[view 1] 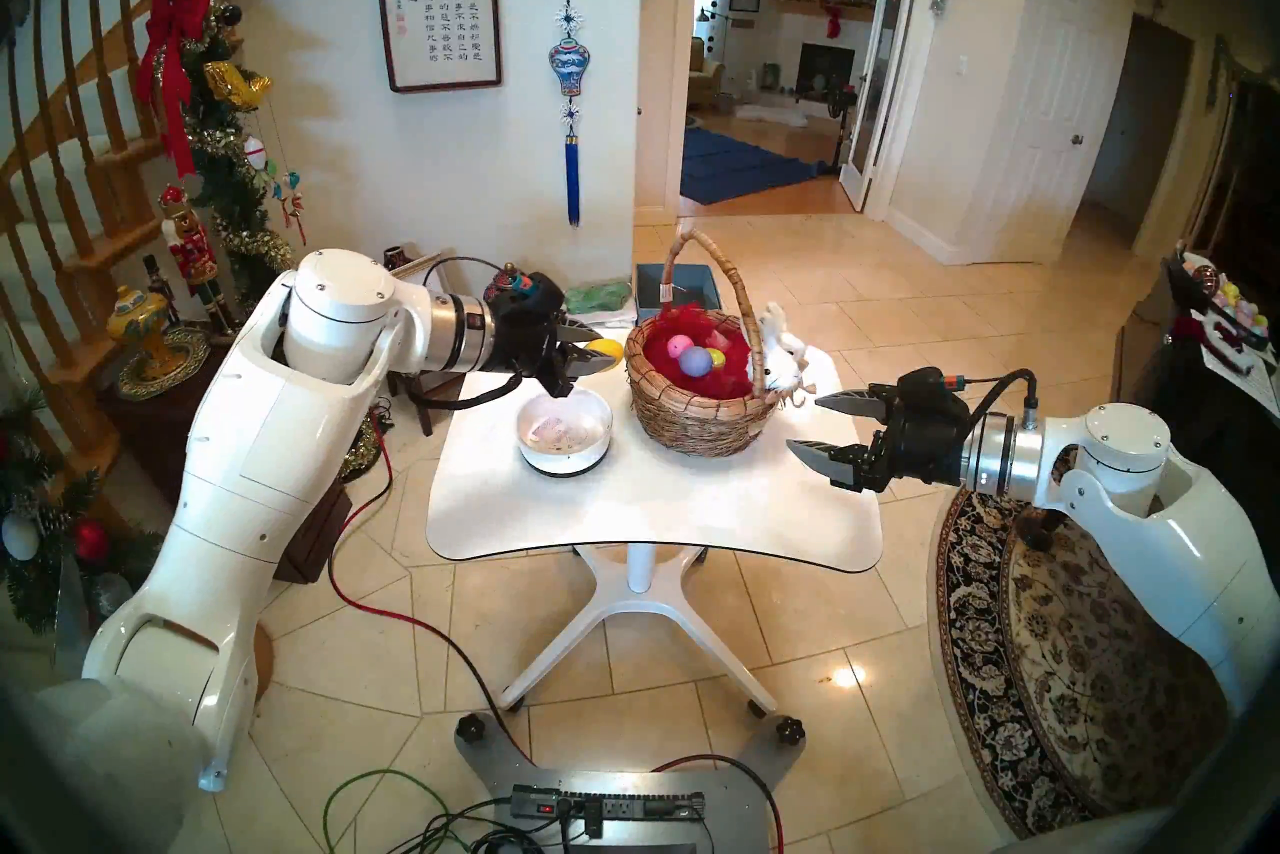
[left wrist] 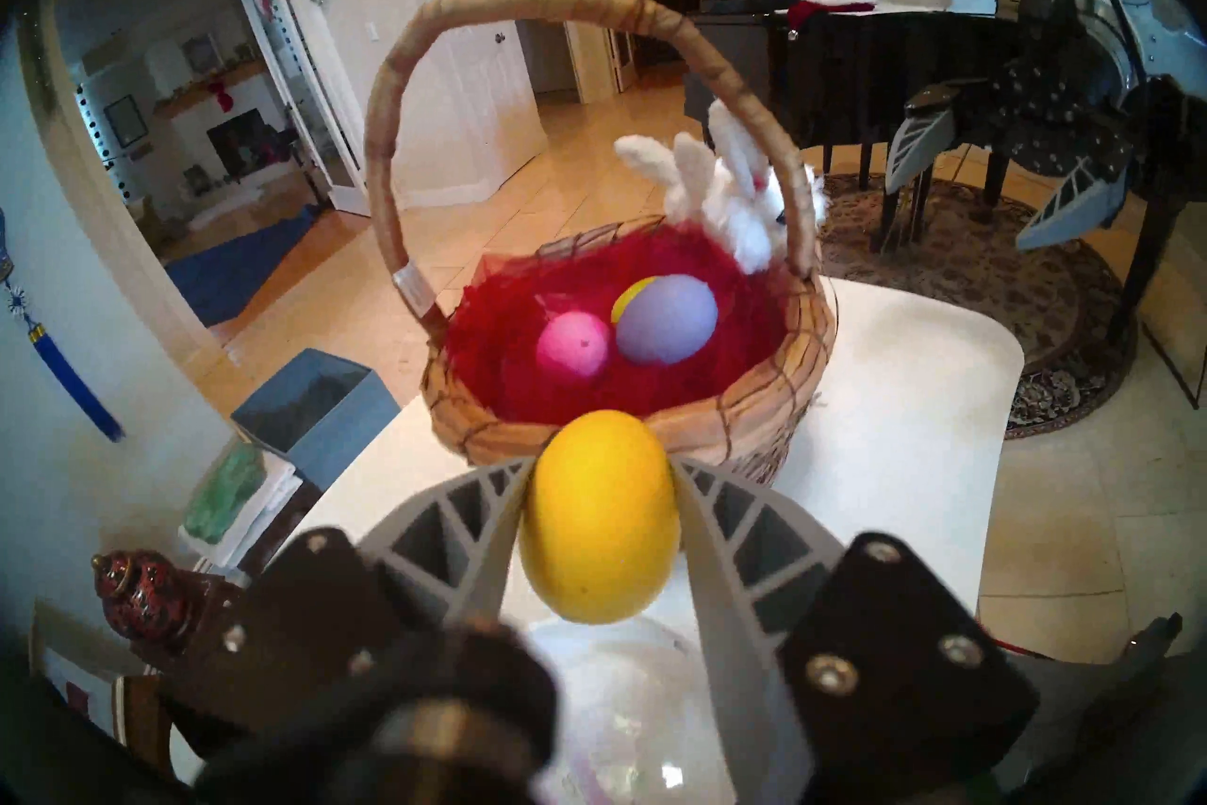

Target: Put easter egg into basket

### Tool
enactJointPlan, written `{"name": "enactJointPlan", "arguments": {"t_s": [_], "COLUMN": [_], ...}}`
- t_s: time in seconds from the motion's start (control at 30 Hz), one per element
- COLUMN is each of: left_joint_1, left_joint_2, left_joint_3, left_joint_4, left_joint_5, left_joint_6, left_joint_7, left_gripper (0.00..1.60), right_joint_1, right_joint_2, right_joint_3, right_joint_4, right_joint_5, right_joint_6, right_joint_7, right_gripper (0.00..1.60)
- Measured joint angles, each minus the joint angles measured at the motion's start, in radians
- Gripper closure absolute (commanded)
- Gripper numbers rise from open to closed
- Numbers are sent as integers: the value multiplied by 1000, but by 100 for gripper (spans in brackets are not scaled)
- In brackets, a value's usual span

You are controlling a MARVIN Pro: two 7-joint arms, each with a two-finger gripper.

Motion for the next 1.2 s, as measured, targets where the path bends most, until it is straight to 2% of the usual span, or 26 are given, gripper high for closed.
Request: {"name": "enactJointPlan", "arguments": {"t_s": [0.3,0.7,0.87,1.2], "left_joint_1": [-93,-185,-216,-260], "left_joint_2": [-100,-200,-231,-277], "left_joint_3": [73,145,164,194], "left_joint_4": [85,201,259,369], "left_joint_5": [47,71,69,58], "left_joint_6": [49,82,80,29], "left_joint_7": [53,83,89,91], "left_gripper": [95,93,89,85], "right_joint_1": [0,0,0,0], "right_joint_2": [0,0,0,0], "right_joint_3": [0,0,0,0], "right_joint_4": [0,0,0,0], "right_joint_5": [0,0,0,0], "right_joint_6": [0,0,0,0], "right_joint_7": [0,0,0,0], "right_gripper": [0,0,0,0]}}
